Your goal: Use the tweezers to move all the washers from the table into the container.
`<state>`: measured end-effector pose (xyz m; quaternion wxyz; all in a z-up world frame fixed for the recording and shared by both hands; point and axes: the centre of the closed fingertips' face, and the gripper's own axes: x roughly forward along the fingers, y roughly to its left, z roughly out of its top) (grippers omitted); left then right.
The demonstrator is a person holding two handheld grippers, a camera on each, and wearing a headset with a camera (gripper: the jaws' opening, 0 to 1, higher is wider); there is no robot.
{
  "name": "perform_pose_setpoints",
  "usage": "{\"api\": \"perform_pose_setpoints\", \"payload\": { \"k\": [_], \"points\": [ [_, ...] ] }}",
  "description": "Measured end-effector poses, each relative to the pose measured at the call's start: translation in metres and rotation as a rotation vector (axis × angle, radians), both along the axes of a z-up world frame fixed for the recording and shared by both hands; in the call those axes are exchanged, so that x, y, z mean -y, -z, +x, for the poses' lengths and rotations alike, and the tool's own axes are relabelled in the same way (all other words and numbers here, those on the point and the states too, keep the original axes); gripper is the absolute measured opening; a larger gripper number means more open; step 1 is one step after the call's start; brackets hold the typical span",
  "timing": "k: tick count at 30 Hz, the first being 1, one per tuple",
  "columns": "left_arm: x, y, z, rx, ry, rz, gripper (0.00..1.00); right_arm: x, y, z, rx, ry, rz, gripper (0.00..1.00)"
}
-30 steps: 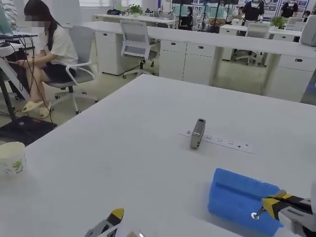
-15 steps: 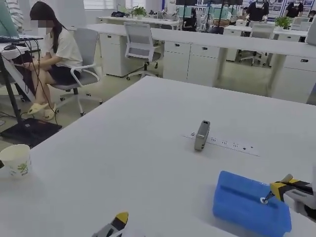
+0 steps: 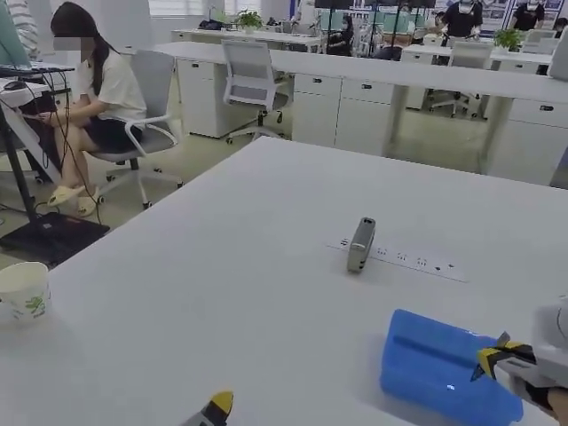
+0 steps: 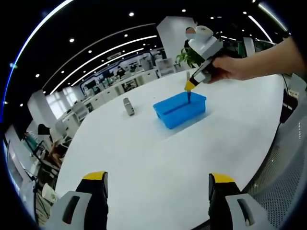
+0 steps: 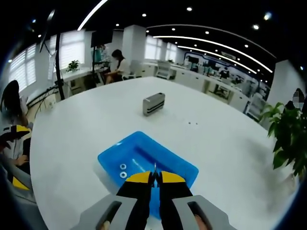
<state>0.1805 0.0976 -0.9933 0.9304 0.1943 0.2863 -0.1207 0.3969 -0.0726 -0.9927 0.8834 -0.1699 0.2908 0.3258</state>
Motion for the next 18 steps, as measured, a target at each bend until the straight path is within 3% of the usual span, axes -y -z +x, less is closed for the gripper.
{"api": "perform_pose_setpoints", "payload": {
  "k": [11, 17, 18],
  "points": [
    [0.003, 0.0, 0.0, -0.008, 0.013, -0.017, 0.87, 0.001, 0.002, -0.008, -0.015, 0.006, 0.002, 0.01],
    [0.009, -0.003, 0.0, -0.017, 0.035, -0.071, 0.85, 0.004, 0.003, -0.008, -0.019, 0.002, 0.006, 0.01],
    [0.014, -0.004, 0.0, -0.034, 0.051, -0.106, 0.81, 0.004, 0.002, -0.008, -0.018, 0.001, 0.008, 0.01]
  ]
}}
